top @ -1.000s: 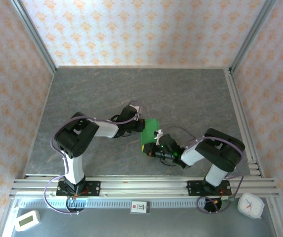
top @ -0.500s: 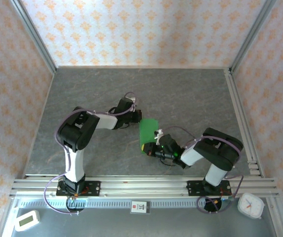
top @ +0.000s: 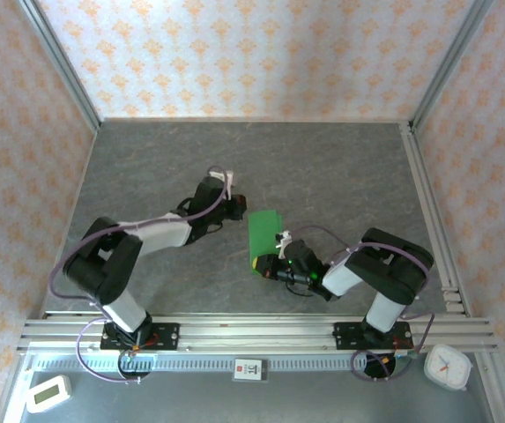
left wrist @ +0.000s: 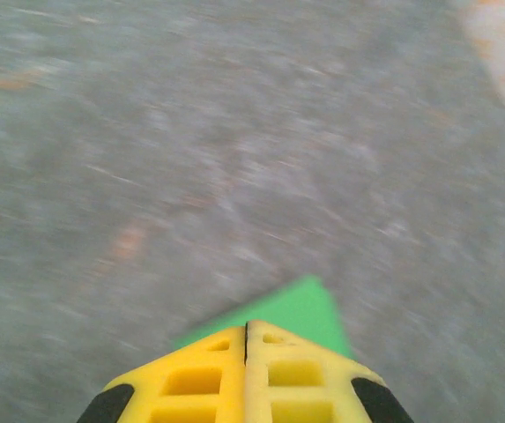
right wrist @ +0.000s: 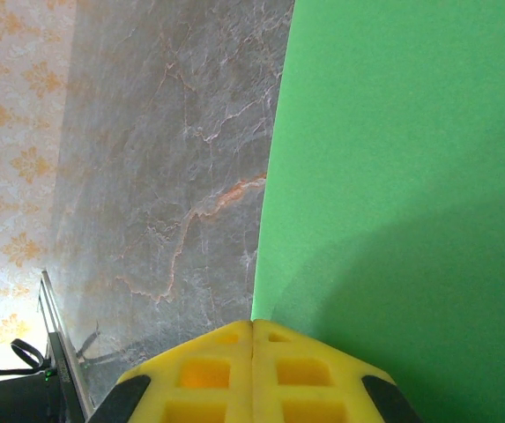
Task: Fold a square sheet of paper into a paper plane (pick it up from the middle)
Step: First fold in half a square sheet of paper at the center of the table.
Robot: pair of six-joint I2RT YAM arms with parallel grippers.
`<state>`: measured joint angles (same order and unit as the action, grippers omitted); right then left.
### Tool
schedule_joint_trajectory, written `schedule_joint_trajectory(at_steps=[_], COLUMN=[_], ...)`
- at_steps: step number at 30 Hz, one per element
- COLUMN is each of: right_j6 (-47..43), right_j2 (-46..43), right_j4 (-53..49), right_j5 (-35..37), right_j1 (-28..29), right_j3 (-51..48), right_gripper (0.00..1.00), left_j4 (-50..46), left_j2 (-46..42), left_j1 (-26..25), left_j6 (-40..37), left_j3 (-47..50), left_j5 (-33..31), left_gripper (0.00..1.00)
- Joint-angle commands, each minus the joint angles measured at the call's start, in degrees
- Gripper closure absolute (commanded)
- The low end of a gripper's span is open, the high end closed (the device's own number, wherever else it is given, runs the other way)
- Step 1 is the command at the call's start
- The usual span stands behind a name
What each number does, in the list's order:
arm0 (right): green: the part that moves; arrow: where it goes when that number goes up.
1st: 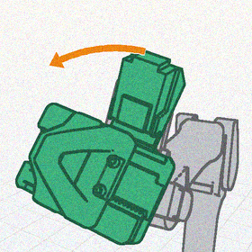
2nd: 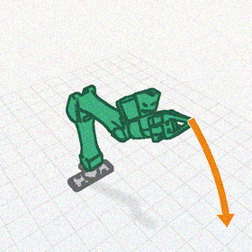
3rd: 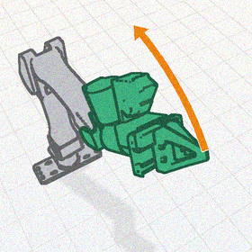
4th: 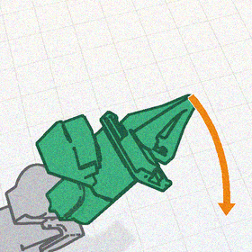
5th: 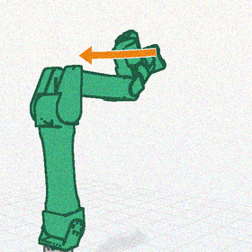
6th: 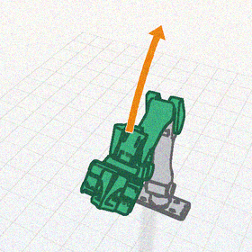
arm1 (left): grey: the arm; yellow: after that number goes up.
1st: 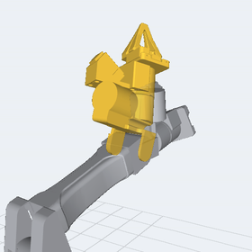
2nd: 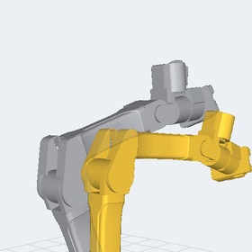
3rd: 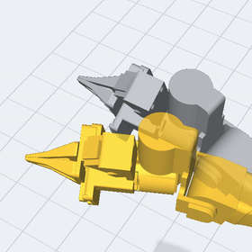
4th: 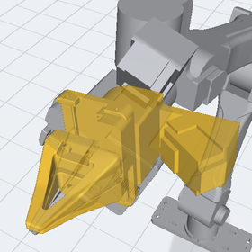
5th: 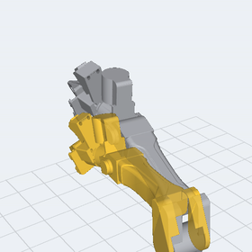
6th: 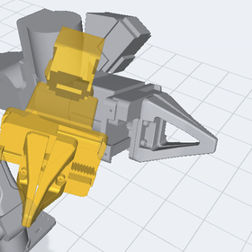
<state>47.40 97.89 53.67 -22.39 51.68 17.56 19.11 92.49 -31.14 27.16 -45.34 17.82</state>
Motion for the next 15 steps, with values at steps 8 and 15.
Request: schedule_joint_trajectory(at_steps=[8, 15], right_j6=[-1.31, -3.07], right_j2=[-1.62, -4.71], right_j4=[-23.85, -28.84], right_j5=[-3.13, -2.81], right_j1=[0.79, 0.79], right_j3=[-0.03, 3.76], right_gripper=[1.00, 1.00], left_j4=[0.09, -0.71], left_j2=[4.56, 8.86], left_j1=[-2.71, -1.18], left_j6=[-1.49, -3.58], left_j3=[1.32, -2.42], left_j5=[-4.23, -5.21], left_gripper=[1.00, 1.00])
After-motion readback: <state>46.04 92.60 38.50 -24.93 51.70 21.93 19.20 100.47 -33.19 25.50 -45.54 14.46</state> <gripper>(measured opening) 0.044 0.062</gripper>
